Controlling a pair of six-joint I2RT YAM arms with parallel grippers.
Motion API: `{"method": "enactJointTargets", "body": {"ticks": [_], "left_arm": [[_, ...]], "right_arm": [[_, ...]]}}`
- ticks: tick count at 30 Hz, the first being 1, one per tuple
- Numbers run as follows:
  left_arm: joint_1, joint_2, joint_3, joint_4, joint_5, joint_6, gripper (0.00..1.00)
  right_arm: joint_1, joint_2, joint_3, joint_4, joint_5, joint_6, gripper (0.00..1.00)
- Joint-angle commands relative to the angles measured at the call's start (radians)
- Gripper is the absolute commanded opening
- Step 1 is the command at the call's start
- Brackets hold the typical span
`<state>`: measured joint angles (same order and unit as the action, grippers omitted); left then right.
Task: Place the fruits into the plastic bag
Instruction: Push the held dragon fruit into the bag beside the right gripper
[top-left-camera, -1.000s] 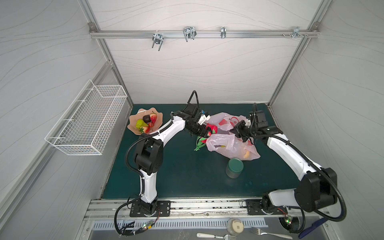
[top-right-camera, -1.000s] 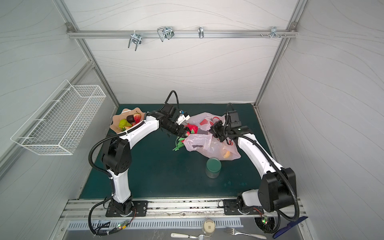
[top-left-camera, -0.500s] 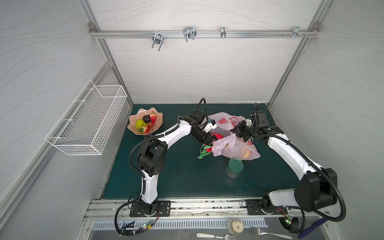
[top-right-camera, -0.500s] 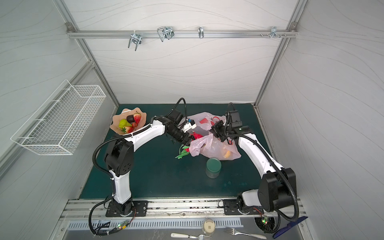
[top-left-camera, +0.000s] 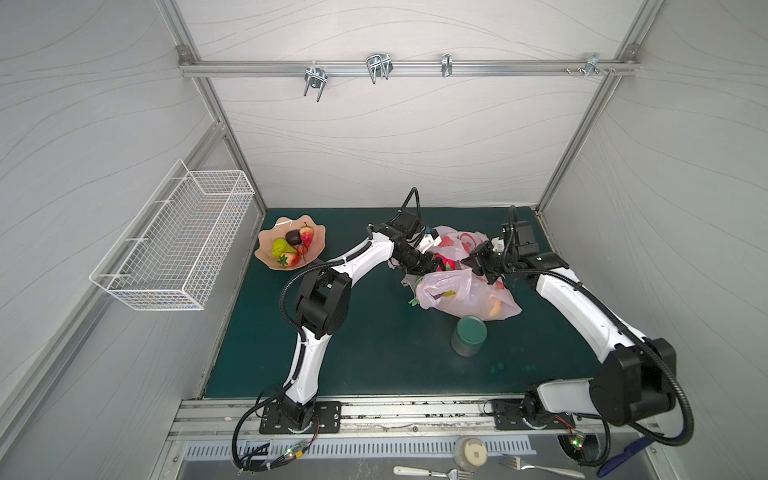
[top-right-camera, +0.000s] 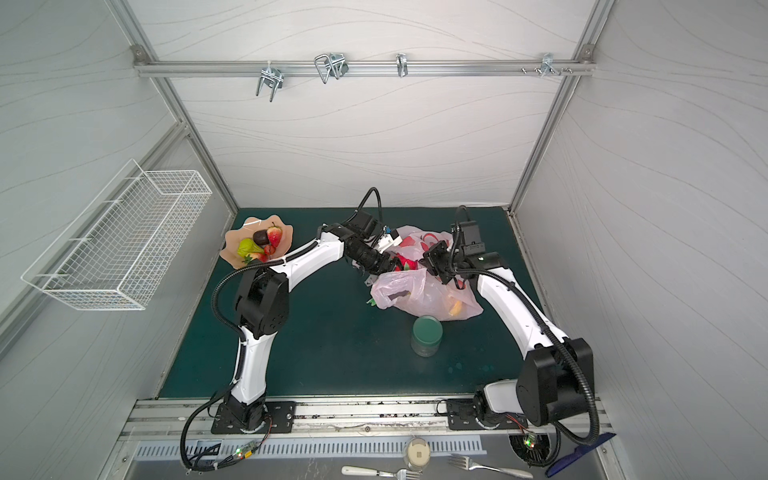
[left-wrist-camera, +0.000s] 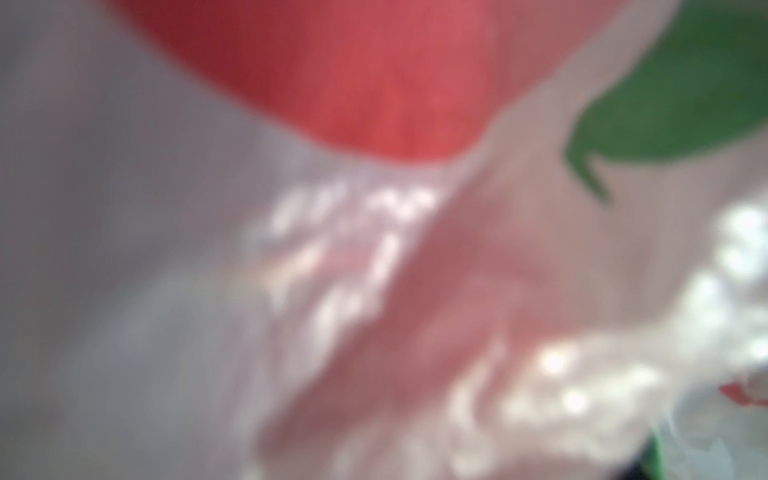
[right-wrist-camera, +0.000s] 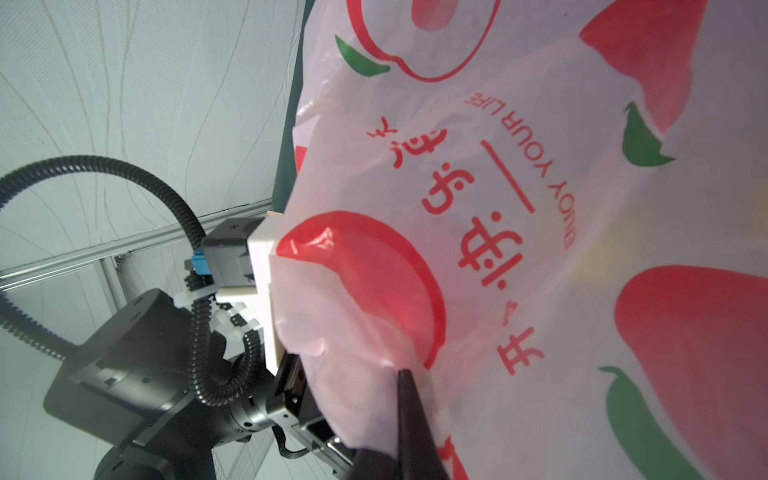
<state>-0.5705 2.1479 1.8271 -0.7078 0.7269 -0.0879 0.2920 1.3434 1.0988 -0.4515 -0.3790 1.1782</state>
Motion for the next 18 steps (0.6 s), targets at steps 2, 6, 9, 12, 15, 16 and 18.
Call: {"method": "enactJointTargets", "body": {"ticks": [2,6,9,12,15,16,18], "left_arm": [[0.001,0.029,0.097,0.108,0.058,-0.087,0.38],[0.000,0.062,0.110,0.174,0.066,-0.161,0.38],[-0.004,0.079,0.112,0.235,0.075,-0.230,0.38],[-0.022,0.085,0.111,0.281,0.067,-0.278,0.38],[-0.045,0.086,0.088,0.344,0.067,-0.346,0.37],[-0.053,0.080,0.075,0.364,0.062,-0.364,0.37],[-0.074,0.070,0.047,0.406,0.052,-0.403,0.37]], "right_arm": [[-0.005,-0.030,0.018,-0.024,0.000,0.003,0.00],[-0.002,-0.032,0.016,-0.023,-0.002,0.004,0.00],[-0.001,-0.036,0.013,-0.020,-0.002,0.004,0.00],[-0.001,-0.039,0.010,-0.019,-0.003,0.004,0.00],[-0.001,-0.044,0.001,-0.017,-0.006,0.006,0.00],[-0.001,-0.047,0.000,-0.017,-0.006,0.007,0.00],[-0.001,-0.053,-0.003,-0.017,-0.005,0.008,0.00]]}}
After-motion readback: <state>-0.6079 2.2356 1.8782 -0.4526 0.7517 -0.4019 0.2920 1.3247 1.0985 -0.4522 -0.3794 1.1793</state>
